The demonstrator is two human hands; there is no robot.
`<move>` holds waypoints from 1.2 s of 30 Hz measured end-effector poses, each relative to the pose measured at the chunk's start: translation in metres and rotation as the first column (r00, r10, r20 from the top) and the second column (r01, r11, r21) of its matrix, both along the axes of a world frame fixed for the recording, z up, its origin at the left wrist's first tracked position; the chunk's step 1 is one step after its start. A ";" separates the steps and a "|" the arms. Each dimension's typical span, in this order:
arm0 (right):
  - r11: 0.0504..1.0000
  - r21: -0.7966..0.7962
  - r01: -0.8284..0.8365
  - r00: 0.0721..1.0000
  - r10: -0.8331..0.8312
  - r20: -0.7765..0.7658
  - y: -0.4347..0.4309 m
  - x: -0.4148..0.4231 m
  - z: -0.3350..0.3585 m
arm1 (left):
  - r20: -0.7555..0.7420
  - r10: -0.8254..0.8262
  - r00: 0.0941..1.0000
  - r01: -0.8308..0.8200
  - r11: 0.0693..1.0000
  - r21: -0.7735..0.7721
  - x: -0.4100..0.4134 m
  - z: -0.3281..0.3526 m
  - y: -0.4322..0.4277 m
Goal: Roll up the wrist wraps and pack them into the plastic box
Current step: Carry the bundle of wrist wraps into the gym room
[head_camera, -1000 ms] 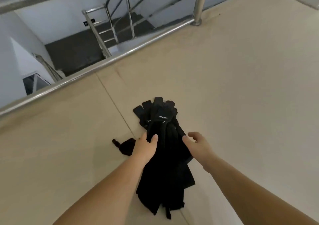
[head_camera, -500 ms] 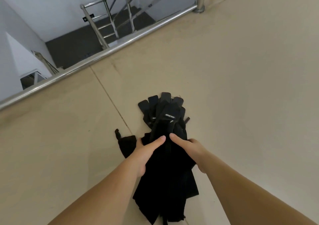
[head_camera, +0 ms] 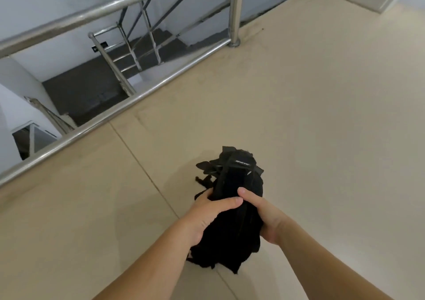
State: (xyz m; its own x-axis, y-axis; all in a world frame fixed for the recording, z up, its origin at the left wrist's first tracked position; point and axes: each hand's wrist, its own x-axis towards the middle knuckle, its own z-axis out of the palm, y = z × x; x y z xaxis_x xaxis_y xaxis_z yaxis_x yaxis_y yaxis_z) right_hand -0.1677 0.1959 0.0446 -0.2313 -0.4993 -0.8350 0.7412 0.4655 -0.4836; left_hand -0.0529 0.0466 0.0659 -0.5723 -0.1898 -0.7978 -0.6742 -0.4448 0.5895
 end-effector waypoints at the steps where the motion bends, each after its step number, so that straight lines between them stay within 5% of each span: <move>1: 0.999 -0.025 0.021 1.000 -0.022 -0.008 0.004 -0.001 0.023 | -0.016 -0.012 1.000 0.012 1.000 -0.027 -0.004 0.025 0.005; 12: 0.956 0.003 0.293 0.944 -0.289 -0.162 0.106 -0.016 0.401 | -0.172 -0.005 0.985 -0.005 0.998 -0.055 -0.038 0.381 0.116; 18: 0.864 0.002 0.504 0.842 -0.491 -0.223 0.194 -0.010 0.598 | -0.265 -0.252 0.931 0.209 0.961 -0.182 -0.065 0.573 0.181; 29: 0.623 -0.167 0.764 0.553 -0.766 -0.328 0.461 0.009 0.816 | -0.410 -0.667 0.622 0.633 0.737 -0.238 -0.127 0.790 0.422; 36: 0.246 -0.239 0.939 0.158 -0.929 -0.334 0.595 0.047 0.854 | -0.468 -0.826 0.315 0.819 0.486 -0.305 -0.149 0.824 0.583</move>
State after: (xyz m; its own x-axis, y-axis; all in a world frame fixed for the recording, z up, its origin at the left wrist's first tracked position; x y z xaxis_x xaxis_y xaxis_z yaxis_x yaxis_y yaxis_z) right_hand -0.1205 0.7905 0.8981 -0.7595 0.3226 -0.5649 0.4074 -0.4412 -0.7997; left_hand -0.2015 0.6292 0.8904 -0.7181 0.6097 -0.3356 -0.2941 0.1711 0.9403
